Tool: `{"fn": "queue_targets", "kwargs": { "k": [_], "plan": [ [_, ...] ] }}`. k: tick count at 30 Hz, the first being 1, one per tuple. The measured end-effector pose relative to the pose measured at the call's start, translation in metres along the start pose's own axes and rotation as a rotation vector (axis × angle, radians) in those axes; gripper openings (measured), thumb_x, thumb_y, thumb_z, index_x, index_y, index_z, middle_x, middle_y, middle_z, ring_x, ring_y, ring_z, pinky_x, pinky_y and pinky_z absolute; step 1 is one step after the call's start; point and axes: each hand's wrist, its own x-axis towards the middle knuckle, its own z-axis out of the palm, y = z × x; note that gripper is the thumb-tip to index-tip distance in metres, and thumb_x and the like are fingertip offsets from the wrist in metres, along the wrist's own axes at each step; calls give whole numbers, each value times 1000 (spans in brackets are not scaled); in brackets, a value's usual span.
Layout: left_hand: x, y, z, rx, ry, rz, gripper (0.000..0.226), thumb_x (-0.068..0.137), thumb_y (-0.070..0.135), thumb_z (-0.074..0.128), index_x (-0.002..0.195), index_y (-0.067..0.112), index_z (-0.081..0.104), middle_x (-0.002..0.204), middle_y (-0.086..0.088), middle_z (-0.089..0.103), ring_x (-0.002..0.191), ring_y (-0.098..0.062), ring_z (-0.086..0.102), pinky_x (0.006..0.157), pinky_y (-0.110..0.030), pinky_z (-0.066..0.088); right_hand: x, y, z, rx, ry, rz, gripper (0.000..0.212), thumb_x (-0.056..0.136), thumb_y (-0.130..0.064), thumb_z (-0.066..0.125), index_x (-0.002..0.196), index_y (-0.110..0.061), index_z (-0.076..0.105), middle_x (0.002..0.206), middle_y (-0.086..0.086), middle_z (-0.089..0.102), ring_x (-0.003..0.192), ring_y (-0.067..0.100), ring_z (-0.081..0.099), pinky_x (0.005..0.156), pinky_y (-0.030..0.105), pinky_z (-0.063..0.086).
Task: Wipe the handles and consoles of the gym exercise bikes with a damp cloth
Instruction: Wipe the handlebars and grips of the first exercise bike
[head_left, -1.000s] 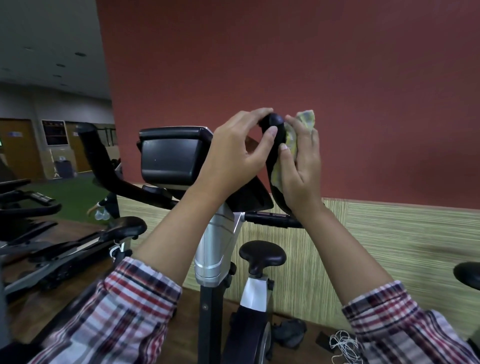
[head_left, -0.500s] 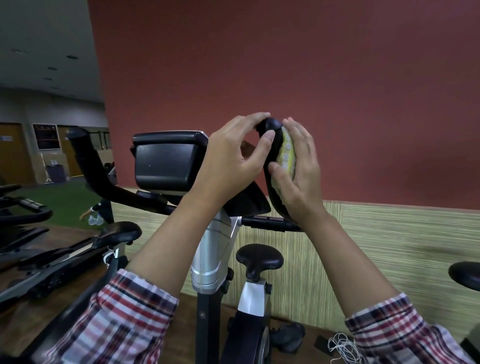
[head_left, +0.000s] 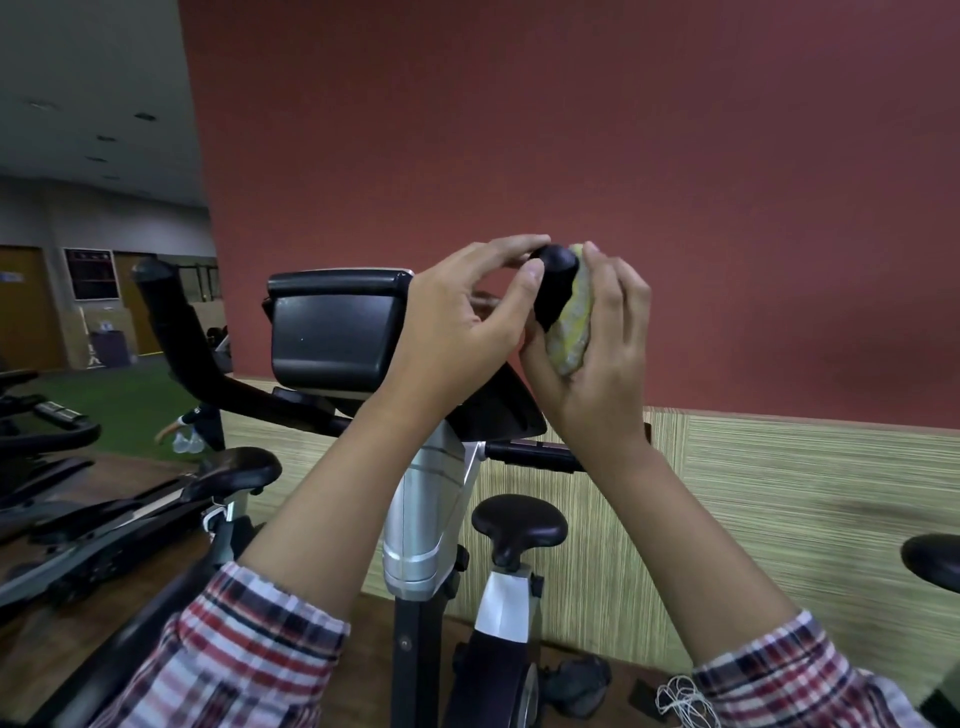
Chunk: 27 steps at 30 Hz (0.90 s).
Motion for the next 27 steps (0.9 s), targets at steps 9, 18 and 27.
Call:
{"fn": "queue_targets", "kwargs": {
  "k": [9, 18, 27],
  "plan": [
    [0, 0, -3, -71, -44, -69, 25, 95, 24, 54, 114, 20, 70, 106, 6, 72, 83, -1, 65, 68, -16, 50, 20, -9, 6, -51, -14, -11, 55, 90, -17, 62, 136, 9, 43, 130, 26, 43, 120, 25, 46, 99, 33, 47],
    [-4, 0, -1, -161, -68, -146, 27, 92, 25, 54, 116, 23, 68, 97, 3, 70, 78, -8, 66, 74, -27, 56, 11, -8, 2, -38, -26, 93, 59, 85, -24, 66, 133, 5, 48, 127, 21, 46, 115, 15, 46, 97, 17, 40],
    [-12, 2, 7, -165, -35, -165, 29, 92, 21, 59, 121, 25, 64, 99, 4, 69, 77, -16, 71, 72, -34, 60, -32, 11, -7, -10, -82, 208, 58, 77, -23, 68, 126, 4, 52, 118, 15, 56, 109, 19, 55, 93, 14, 43]
  ]
}}
